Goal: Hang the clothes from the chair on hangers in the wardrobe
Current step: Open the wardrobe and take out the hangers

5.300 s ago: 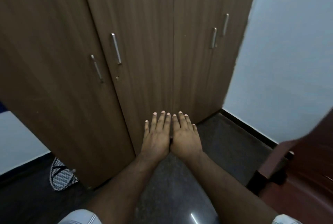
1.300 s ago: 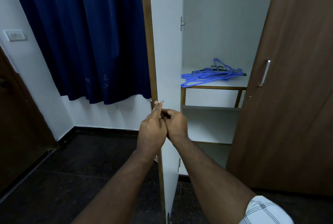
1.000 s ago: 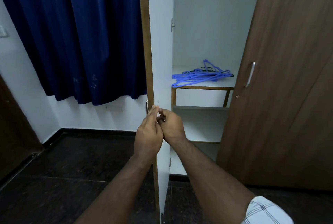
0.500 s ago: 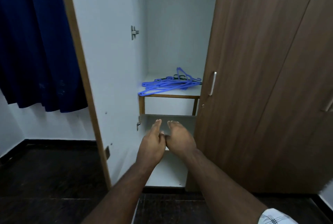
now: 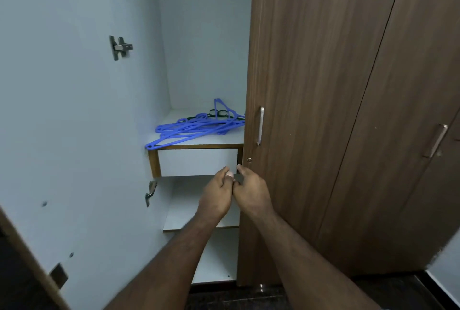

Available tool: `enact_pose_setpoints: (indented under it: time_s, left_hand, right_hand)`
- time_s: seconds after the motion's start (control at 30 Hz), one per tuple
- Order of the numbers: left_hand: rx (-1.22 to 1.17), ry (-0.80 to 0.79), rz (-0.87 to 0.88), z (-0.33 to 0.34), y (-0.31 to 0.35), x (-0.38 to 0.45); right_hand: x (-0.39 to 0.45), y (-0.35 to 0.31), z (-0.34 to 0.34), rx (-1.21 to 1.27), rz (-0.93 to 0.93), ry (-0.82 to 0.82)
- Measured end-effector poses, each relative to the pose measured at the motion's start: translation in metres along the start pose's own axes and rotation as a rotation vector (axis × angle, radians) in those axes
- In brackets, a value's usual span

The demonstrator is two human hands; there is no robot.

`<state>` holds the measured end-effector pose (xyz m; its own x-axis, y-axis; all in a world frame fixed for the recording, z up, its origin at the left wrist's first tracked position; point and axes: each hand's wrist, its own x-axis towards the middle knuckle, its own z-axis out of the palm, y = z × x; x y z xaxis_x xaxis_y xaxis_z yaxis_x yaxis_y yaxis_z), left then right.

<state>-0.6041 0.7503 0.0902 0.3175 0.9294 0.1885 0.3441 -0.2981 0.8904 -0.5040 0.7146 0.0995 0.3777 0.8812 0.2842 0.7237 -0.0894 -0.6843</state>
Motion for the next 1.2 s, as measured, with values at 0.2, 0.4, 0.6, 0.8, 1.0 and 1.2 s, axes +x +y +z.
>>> enact_pose_setpoints:
  time_s: [0.2,0.4,0.6,0.8,1.0,1.2]
  left_hand:
    - [-0.186,-0.030,-0.095,0.009,-0.005,0.111]
    - [-0.238,-0.182,-0.073,0.015,0.003,0.221]
    - [-0.311,-0.306,-0.015,0.032,0.015,0.268]
    - [-0.385,-0.322,0.007,0.046,0.004,0.273]
    - [-0.409,-0.277,0.058,0.049,0.002,0.255]
    - [-0.376,-0.244,0.073,0.050,0.008,0.221]
  right_hand:
    - [0.064,0.018,0.027,-0.084,-0.033,-0.027]
    - [0.138,0.021,0.059,-0.143,-0.077,-0.021]
    - [0.175,0.034,0.066,-0.107,-0.054,0.146]
    - [0.190,0.042,0.020,0.523,0.282,0.872]
    - [0.192,0.049,0.001,0.679,0.248,0.705]
    - [0.148,0.033,-0.013,0.194,-0.161,0.982]
